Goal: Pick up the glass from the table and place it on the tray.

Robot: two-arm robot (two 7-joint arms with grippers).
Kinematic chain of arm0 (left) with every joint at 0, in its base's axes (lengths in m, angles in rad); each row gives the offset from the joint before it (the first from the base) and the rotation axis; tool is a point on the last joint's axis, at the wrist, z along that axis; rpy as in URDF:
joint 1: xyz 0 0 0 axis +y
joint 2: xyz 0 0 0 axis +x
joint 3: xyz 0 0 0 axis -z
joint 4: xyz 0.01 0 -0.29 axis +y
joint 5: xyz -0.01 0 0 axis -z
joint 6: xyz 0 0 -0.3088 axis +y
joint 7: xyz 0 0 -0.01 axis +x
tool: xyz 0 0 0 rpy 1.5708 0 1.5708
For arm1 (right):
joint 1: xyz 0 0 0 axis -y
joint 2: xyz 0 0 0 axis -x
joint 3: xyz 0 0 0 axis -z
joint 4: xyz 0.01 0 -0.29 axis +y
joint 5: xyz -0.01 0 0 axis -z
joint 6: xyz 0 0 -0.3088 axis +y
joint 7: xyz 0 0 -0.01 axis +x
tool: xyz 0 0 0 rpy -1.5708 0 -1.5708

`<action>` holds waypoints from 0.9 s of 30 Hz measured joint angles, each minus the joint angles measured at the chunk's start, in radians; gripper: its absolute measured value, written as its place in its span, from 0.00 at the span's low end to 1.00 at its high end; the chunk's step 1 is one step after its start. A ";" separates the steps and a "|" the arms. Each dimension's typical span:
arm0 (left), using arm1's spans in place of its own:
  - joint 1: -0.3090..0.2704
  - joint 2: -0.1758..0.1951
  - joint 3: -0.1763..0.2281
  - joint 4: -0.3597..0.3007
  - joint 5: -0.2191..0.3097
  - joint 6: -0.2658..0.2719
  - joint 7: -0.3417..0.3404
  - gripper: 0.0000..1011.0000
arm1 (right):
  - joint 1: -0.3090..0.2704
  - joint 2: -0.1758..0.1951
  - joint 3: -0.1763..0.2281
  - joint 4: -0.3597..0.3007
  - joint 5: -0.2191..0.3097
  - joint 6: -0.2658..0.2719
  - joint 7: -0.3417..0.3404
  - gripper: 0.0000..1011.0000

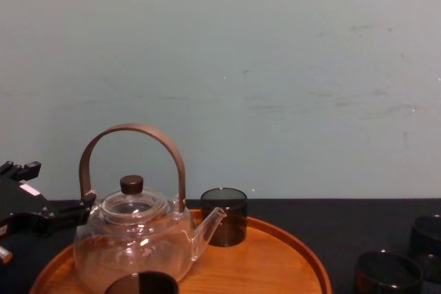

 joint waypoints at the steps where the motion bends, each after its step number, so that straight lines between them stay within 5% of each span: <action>1: 0.000 0.000 0.000 0.000 0.000 0.000 0.000 1.00 | 0.002 -0.003 0.000 0.003 -0.002 -0.001 0.002 0.99; 27: 0.000 0.000 0.000 0.000 0.000 0.000 0.000 1.00 | 0.112 -0.089 0.007 0.148 -0.046 -0.028 0.090 0.99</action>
